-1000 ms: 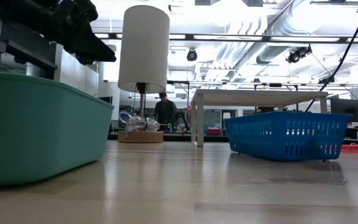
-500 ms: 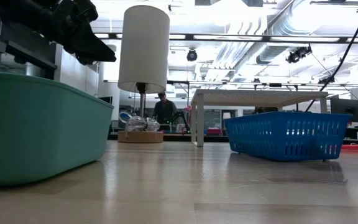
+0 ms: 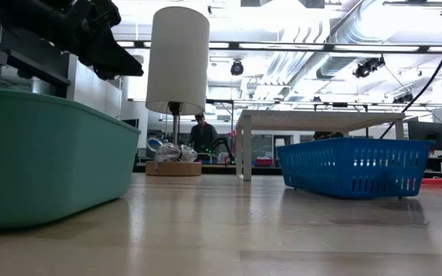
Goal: Pick & Place Office Desk Supplies
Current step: Put the orange spring rubber band into the black bin
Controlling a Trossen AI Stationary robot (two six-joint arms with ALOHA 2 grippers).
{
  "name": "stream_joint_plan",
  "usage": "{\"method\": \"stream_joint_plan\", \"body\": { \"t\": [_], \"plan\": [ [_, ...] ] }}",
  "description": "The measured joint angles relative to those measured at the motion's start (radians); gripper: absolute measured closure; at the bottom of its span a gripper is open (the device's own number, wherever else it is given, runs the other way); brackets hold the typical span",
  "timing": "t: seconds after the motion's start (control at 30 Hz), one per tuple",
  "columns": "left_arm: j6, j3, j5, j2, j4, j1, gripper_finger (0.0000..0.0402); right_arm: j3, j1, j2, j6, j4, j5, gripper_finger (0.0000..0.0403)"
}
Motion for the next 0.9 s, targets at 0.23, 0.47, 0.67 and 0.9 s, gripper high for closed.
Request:
{"method": "stream_joint_plan", "body": {
  "t": [0.23,0.47,0.67,0.9],
  "plan": [
    [0.0,0.0,0.0,0.0,0.0,0.0,0.0282,-0.001,-0.173,-0.015,-0.035,-0.098,-0.05,0.0334],
    [0.0,0.0,0.0,0.0,0.0,0.0,0.0282,-0.001,-0.337,-0.03,-0.123,-0.199,-0.047,0.0334],
    [0.0,0.0,0.0,0.0,0.0,0.0,0.0282,-0.001,-0.463,-0.03,-0.119,-0.299,-0.04,0.0334],
    [0.0,0.0,0.0,0.0,0.0,0.0,0.0282,-0.001,-0.542,-0.03,-0.001,-0.339,-0.089,0.0334]
  ]
}}
